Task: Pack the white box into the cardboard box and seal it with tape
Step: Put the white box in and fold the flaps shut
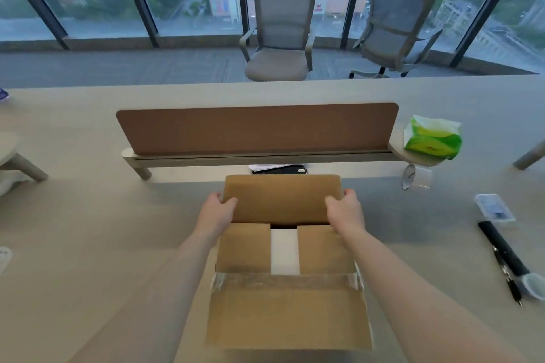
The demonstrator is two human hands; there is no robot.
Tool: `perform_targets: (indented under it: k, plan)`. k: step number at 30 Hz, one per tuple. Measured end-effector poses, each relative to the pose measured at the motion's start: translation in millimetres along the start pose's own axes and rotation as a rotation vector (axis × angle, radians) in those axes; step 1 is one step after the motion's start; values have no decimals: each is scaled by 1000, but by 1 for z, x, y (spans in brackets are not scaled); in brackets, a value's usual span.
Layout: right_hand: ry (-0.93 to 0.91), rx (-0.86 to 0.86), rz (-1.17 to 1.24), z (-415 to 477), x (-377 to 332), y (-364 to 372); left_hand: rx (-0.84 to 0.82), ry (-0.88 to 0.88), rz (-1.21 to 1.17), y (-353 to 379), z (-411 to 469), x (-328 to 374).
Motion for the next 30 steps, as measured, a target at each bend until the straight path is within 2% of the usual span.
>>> perform_targets:
  k: [4, 8, 12, 15, 19, 22, 24, 27, 30]
  plan:
    - [-66, 80, 40, -22, -8, -16, 57, 113, -147, -19, -21, 5]
    - [-53, 142, 78, -54, -6, -28, 69, 242, -231, -36, -46, 3]
    - [-54, 195, -57, -85, 8, -39, 5, 304, 16, -34, -54, -17]
    - [-159, 197, -276, -109, 18, -38, -57, 377, 255, -24, -64, -28]
    - [-272, 15, -633, -130, 34, -9, -111, 443, 522, -6, -77, -37]
    - [-240, -84, -659, -136, 48, 9, -121, 470, 629, 6, -85, -37]
    - [-249, -129, -701, -140, 53, 18, -90, 483, 578, 12, -86, -35]
    - [-242, -192, -764, -140, 62, 27, 24, 560, 376, 14, -90, -29]
    - [-259, -184, -735, -136, 69, 29, 66, 741, 503, 28, -97, -18]
Point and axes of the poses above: each hand's wrist, its own z-axis towards the middle knuckle, its own y-axis out of the palm, x = y × z, the point moved 6 cm from there along z, towards the middle knuckle, and after that the axes turned 13 degrees about z, right-handed, at the moved point
